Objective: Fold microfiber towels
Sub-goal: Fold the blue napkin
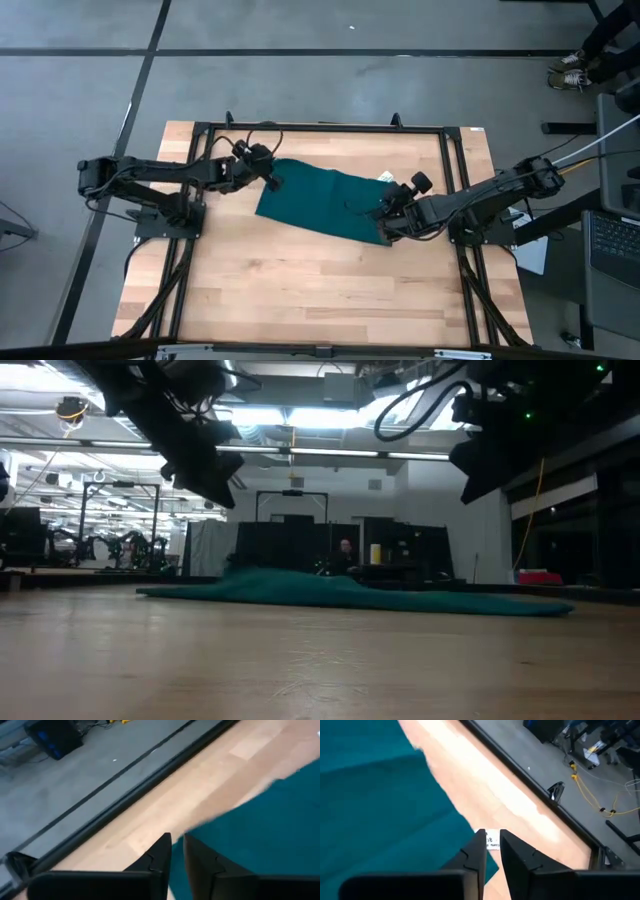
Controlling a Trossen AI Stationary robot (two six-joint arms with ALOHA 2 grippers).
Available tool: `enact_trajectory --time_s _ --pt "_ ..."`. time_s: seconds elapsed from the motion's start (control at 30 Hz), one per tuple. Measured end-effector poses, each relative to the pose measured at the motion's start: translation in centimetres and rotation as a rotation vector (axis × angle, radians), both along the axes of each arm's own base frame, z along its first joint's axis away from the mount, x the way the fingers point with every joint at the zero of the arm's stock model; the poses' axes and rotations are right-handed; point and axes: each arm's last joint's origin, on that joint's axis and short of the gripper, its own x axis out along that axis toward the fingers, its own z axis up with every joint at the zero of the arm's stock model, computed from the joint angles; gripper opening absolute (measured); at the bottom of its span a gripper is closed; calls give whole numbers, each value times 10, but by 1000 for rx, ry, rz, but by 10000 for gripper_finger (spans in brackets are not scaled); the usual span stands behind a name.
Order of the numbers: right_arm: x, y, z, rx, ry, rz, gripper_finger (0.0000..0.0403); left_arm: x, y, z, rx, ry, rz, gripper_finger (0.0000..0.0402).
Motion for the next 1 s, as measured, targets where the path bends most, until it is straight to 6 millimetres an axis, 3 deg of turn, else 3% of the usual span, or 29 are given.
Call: enact_trajectory --time_s 0.17,0.23,0.37,0.57,0.77,0.87,1.0 --pt "1 1 0 5 -33 -12 72 -3 12 2 19 -50 109 62" --pt "1 5 0 32 -53 -5 72 1 12 5 7 -90 46 62" --pt "1 18 -1 93 -102 24 60 5 2 2 -102 -71 -172 58" --pt "3 46 2 187 -256 94 43 -2 -13 -10 -236 -1 -118 39" --pt "2 69 8 297 -358 171 37 2 -31 -24 -395 -256 -198 26" --pt "-3 74 10 370 -348 190 41 2 -45 -31 -392 -238 -324 20" --pt "-12 83 10 402 -296 239 44 14 -71 -16 -287 -245 -666 13"
